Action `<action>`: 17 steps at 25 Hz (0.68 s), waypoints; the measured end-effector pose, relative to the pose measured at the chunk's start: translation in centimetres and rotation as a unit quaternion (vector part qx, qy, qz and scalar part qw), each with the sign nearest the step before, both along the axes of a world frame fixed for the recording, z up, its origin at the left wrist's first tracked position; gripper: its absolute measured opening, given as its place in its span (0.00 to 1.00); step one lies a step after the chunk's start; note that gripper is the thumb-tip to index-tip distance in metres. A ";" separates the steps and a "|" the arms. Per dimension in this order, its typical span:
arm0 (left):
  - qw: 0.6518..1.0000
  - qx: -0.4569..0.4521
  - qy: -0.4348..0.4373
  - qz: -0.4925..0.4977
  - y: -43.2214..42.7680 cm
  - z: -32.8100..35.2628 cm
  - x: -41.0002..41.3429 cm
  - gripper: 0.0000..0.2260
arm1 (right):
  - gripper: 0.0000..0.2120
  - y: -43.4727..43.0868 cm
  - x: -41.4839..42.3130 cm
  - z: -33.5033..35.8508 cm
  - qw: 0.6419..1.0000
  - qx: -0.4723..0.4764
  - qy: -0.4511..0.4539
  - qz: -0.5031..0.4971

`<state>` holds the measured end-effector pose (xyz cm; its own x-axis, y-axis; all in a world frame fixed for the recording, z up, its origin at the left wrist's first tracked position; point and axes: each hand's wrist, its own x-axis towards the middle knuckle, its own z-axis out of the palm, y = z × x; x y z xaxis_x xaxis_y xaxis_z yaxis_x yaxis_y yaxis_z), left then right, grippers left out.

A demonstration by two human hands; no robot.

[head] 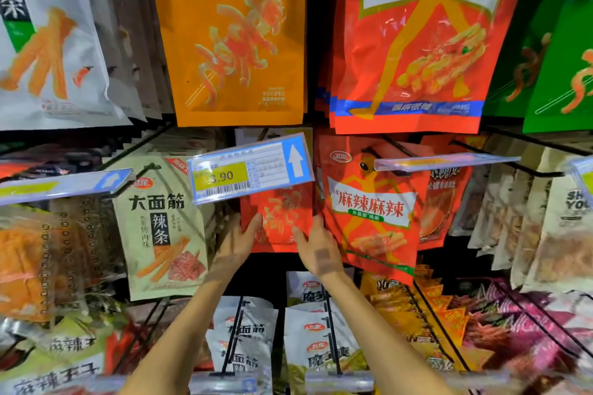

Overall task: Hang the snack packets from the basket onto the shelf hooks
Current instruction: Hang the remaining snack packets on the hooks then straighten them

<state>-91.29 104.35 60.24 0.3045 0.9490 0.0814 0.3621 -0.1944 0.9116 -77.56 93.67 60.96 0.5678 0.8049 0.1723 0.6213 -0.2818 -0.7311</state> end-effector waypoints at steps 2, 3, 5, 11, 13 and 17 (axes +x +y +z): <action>0.999 0.024 0.018 0.024 0.0 -0.5 0.0 0.25 | 0.25 -0.1 0.0 -0.4 1.000 -0.010 -0.007 0.001; 0.998 0.048 0.013 0.025 0.0 -0.5 -0.1 0.25 | 0.23 -0.1 -0.1 -0.2 1.000 -0.016 -0.005 0.000; 0.997 0.069 0.021 0.026 -0.2 0.3 -0.1 0.23 | 0.23 0.0 0.0 0.6 1.000 -0.027 -0.005 -0.002; 0.996 0.061 0.045 0.037 -1.4 1.1 -0.3 0.22 | 0.27 -1.0 0.2 1.2 0.996 -0.068 -0.056 0.011; 0.994 0.083 0.063 0.039 -1.8 1.3 -0.7 0.22 | 0.29 -1.5 0.1 1.9 0.992 -0.092 -0.081 0.020; 0.986 0.101 0.130 0.006 -2.5 1.3 -1.6 0.29 | 0.28 -2.2 -0.6 3.1 0.977 -0.158 -0.135 0.036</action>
